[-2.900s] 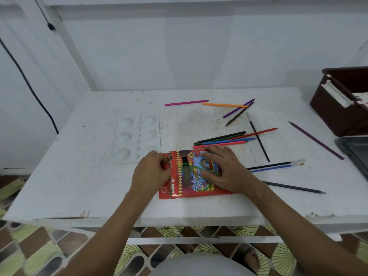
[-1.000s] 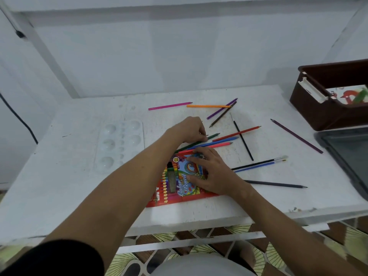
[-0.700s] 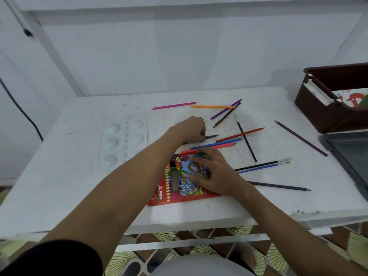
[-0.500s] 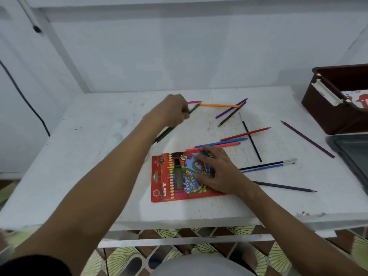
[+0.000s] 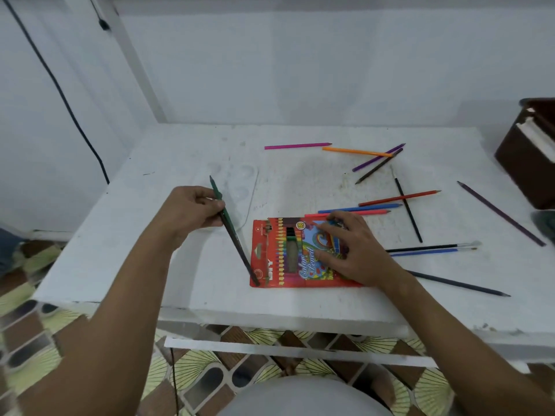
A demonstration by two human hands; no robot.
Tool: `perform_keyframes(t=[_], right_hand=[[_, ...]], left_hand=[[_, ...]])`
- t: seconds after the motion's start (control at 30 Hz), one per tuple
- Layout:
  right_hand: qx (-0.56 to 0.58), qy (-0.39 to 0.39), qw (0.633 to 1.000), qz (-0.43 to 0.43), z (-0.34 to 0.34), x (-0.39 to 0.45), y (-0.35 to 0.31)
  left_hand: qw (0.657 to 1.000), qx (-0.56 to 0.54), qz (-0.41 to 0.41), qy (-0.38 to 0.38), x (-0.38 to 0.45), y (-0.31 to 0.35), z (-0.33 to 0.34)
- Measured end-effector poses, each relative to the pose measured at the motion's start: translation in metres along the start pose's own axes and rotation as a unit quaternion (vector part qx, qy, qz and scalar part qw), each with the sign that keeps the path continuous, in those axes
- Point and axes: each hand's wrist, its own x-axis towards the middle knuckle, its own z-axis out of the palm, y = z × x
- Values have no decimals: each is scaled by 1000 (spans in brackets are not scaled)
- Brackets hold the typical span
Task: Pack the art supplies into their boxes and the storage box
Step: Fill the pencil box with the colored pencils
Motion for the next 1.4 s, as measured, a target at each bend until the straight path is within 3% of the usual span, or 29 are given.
perform_keyframes(t=[0.27, 0.43, 0.87, 1.17, 1.4], right_hand=[[6, 3, 1000, 3, 0, 0, -1], [8, 3, 1000, 4, 0, -1, -1], [13, 8, 1000, 4, 0, -1, -1], [17, 8, 1000, 4, -1, -1, -3], [17, 6, 1000, 7, 0, -1, -2]], left_hand=[[997, -73, -20, -11, 6, -16, 0], [994, -112, 11, 14, 9, -11, -18], [983, -175, -34, -49, 9, -33, 9], [974, -215, -5, 70, 7, -41, 13], [947, -303, 16, 102, -11, -59, 19]])
